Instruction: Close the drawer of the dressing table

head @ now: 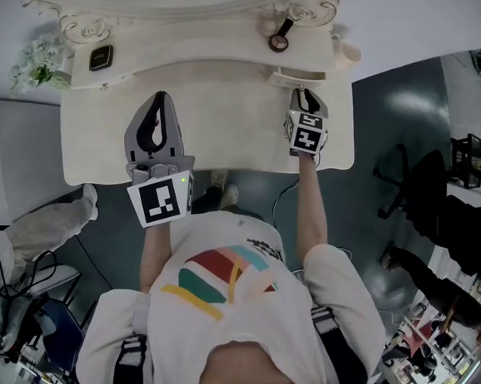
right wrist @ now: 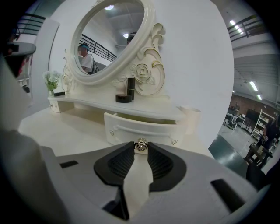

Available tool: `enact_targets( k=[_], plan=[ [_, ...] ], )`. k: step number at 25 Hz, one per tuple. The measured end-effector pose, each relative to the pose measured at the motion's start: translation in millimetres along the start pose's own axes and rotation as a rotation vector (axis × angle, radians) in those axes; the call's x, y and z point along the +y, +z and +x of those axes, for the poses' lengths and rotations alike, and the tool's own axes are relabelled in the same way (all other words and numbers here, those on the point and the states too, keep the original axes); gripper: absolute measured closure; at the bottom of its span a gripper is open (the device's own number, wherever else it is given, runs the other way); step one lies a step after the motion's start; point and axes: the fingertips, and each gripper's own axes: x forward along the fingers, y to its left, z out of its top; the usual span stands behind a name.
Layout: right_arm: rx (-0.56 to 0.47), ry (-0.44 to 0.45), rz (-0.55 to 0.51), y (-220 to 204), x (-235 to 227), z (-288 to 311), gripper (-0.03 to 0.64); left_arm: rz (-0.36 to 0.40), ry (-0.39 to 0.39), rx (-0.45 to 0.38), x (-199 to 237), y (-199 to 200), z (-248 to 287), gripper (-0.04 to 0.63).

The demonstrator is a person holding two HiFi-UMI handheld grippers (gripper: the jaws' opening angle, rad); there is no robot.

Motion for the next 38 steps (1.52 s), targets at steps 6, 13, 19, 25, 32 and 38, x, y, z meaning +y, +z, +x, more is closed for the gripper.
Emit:
enact_targets(
  k=[6,13,19,25,32,38],
  plan=[
    [0.007,0.0,-0.003,0,-1,7,0.531,0.004,0.001,0.003,0,-2,5,0.588],
    [0.01,0.001,-0.006,2,-3,13,0.531,0.008,0.0,0.012,-1,-5,11,0.588],
    [0.004,0.005,-0.01,5,-5,18,0.531,0.01,-0.003,0.02,-4,-7,14,0.588],
    [0.0,0.008,-0.012,9,-5,22,0.531,0.02,-0.006,0.019,-6,-7,19,0.588],
    [-0.002,0.011,-0.014,11,-6,26,0.531,0.027,-0.019,0.022,-12,-8,24,0.588],
    [-0.005,0.013,-0.018,14,-6,30,0.531,0.029,-0.018,0.027,-12,-9,27,0.588]
  ],
)
